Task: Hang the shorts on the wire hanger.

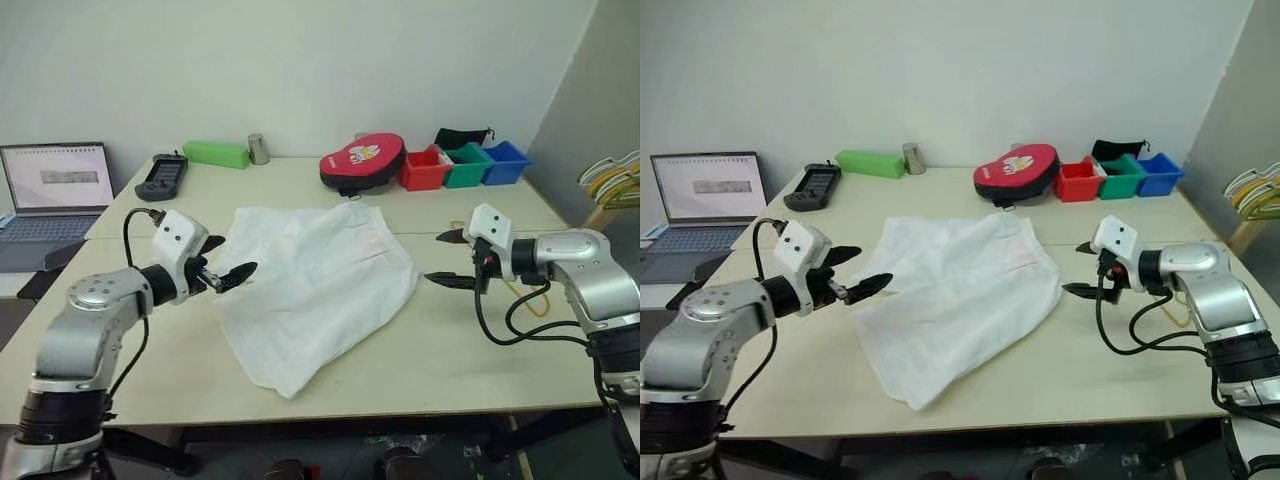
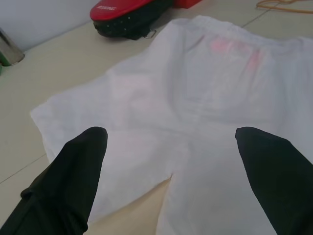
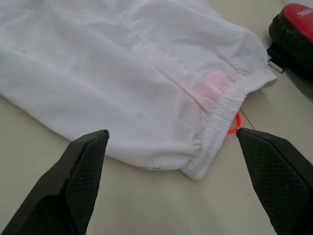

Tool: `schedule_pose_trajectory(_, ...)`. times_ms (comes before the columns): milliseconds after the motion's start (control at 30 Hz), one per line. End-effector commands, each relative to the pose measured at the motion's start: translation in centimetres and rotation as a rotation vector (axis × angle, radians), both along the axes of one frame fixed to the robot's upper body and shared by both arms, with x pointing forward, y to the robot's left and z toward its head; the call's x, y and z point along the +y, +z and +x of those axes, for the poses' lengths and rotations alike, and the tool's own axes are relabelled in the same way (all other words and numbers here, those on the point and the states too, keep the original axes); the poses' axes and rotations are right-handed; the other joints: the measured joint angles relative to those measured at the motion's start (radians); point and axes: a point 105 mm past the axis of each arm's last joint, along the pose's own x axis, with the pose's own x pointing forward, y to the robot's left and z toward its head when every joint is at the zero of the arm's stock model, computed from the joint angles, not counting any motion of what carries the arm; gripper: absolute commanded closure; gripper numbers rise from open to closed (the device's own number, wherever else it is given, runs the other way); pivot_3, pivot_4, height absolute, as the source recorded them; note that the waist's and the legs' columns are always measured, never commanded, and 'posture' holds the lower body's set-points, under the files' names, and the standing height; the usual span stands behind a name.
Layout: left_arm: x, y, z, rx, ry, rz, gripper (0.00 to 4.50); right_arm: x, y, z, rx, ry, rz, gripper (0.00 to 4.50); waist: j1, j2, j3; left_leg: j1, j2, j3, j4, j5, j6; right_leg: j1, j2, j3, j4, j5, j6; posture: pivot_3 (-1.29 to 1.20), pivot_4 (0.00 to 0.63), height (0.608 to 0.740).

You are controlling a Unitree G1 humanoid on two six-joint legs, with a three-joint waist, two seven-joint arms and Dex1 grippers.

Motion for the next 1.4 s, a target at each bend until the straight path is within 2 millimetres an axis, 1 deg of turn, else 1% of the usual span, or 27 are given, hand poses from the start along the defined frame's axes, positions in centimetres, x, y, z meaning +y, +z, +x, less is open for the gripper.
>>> schedule_pose_trajectory(33,0.3,2.6,0.3,-0.084,-0.022,-0.01,0.0,0.5,1.6,0.5,-0.054,0.033,0.0,0.1,0.006,0.0,0.0,0.0,0.0,0.0,0.0,0.0,0.0,0.0,0.0,0.0,0.0,0.0,0.0,0.01,0.012,0.74)
schedule_pose_trajectory(100,0.0,2.4,0.3,-0.083,-0.033,0.008,0.0,0.5,1.5,0.6,-0.061,0.038,-0.009,0.1,0.009,0.0,0.0,0.0,0.001,0.0,0.0,0.0,0.0,0.0,0.0,0.0,0.0,0.0,0.0,0.01,0.014,0.74)
schedule_pose_trajectory(200,-0.8,1.8,-0.3,-0.053,-0.071,0.013,0.0,0.4,1.5,0.7,-0.066,0.039,-0.012,0.1,0.014,0.0,0.0,0.0,0.001,0.0,0.0,0.0,0.0,0.0,0.0,0.0,0.0,0.0,0.0,0.01,0.017,0.74)
schedule_pose_trajectory(267,-1.4,1.8,-0.5,-0.062,-0.082,0.013,0.0,0.4,1.5,0.7,-0.066,0.044,-0.015,0.1,0.017,0.0,0.001,-0.001,0.001,0.0,0.0,0.0,0.0,-0.001,0.0,0.0,0.0,0.0,0.0,0.01,0.019,0.74)
schedule_pose_trajectory(400,-3.4,1.8,-1.4,-0.041,-0.169,-0.01,0.0,0.1,1.3,0.8,-0.076,0.056,-0.049,0.1,0.021,0.0,0.001,-0.002,0.001,0.0,-0.001,0.0,0.0,-0.002,0.0,0.0,0.0,0.0,-0.001,-0.01,0.014,0.74)
schedule_pose_trajectory(533,-4.8,1.2,-2.2,-0.006,-0.226,-0.014,0.0,-0.1,1.2,1.3,-0.068,0.046,-0.047,0.1,0.02,0.001,0.001,-0.001,0.001,0.001,0.0,0.0,0.0,-0.001,0.0,0.0,0.0,0.0,-0.001,-0.01,0.02,0.74)
schedule_pose_trajectory(633,-7.6,-0.4,-4.5,0.08,-0.366,-0.023,0.0,0.2,0.7,1.7,-0.017,0.05,-0.024,0.1,0.015,0.001,0.001,-0.001,0.002,0.003,0.0,0.0,0.0,-0.001,0.0,0.001,0.0,0.001,-0.001,-0.01,0.02,0.74)
schedule_pose_trajectory(700,-8.9,-1.6,-5.7,0.145,-0.434,-0.028,0.0,0.5,0.3,2.1,0.037,0.047,0.005,0.1,0.009,0.001,0.001,-0.001,0.002,0.003,0.0,0.0,0.0,-0.001,0.0,0.002,0.0,0.001,-0.001,-0.03,0.014,0.74)
schedule_pose_trajectory(800,-10.2,-3.1,-7.2,0.241,-0.513,-0.069,0.0,0.3,-1.3,2.4,0.024,0.109,-0.12,0.1,0.004,0.001,0.001,0.0,0.002,0.004,0.0,0.0,0.0,-0.001,0.001,0.002,0.0,0.001,-0.002,-0.03,0.013,0.74)
schedule_pose_trajectory(900,-10.5,-4.3,-7.9,0.283,-0.551,-0.046,0.0,0.0,-2.3,2.7,-0.024,0.176,-0.238,0.1,0.002,0.001,0.001,0.001,0.003,0.004,0.0,0.0,0.0,-0.001,0.002,0.002,0.0,0.001,-0.002,-0.02,0.022,0.74)
schedule_pose_trajectory(967,-11.0,-5.5,-8.4,0.305,-0.578,-0.027,0.0,0.1,-3.4,3.2,-0.075,0.219,-0.335,0.1,0.0,0.003,0.004,0.001,0.003,0.004,0.0,0.0,0.0,-0.001,0.003,0.003,0.0,0.001,-0.002,-0.03,0.023,0.74)
schedule_pose_trajectory(1033,-11.4,-7.0,-8.8,0.32,-0.601,0.011,0.0,0.3,-4.1,4.2,-0.146,0.222,-0.4,0.1,-0.005,0.004,0.004,0.002,0.003,0.006,0.0,0.0,0.0,0.0,0.003,0.005,0.0,0.001,-0.002,-0.03,0.022,0.74)
schedule_pose_trajectory(1100,-11.5,-8.7,-8.5,0.328,-0.582,0.048,0.0,0.7,-4.8,5.2,-0.207,0.208,-0.452,0.1,-0.013,0.004,0.004,0.003,0.004,0.007,0.0,0.0,0.0,0.001,0.004,0.007,0.0,0.001,-0.003,-0.02,0.028,0.74)
schedule_pose_trajectory(1200,-11.3,-9.9,-8.0,0.291,-0.57,0.107,0.0,1.2,-5.0,6.2,-0.264,0.19,-0.473,0.1,-0.022,0.004,0.004,0.004,0.005,0.007,0.0,0.0,0.0,0.001,0.006,0.009,0.0,0.002,-0.004,-0.01,0.028,0.74)
schedule_pose_trajectory(1300,-10.4,-11.0,-6.5,0.242,-0.496,0.177,0.0,2.1,-4.7,6.9,-0.295,0.177,-0.457,0.1,-0.023,0.004,0.005,0.005,0.006,0.007,0.0,0.0,0.0,0.001,0.007,0.009,0.001,0.001,-0.006,-0.01,0.03,0.74)
schedule_pose_trajectory(1400,-9.7,-11.1,-6.4,0.231,-0.476,0.187,0.0,3.1,-5.0,6.7,-0.281,0.213,-0.448,0.1,-0.024,0.004,0.005,0.006,0.007,0.006,0.0,0.0,0.0,0.001,0.008,0.009,0.003,0.001,-0.007,0.0,0.024,0.74)
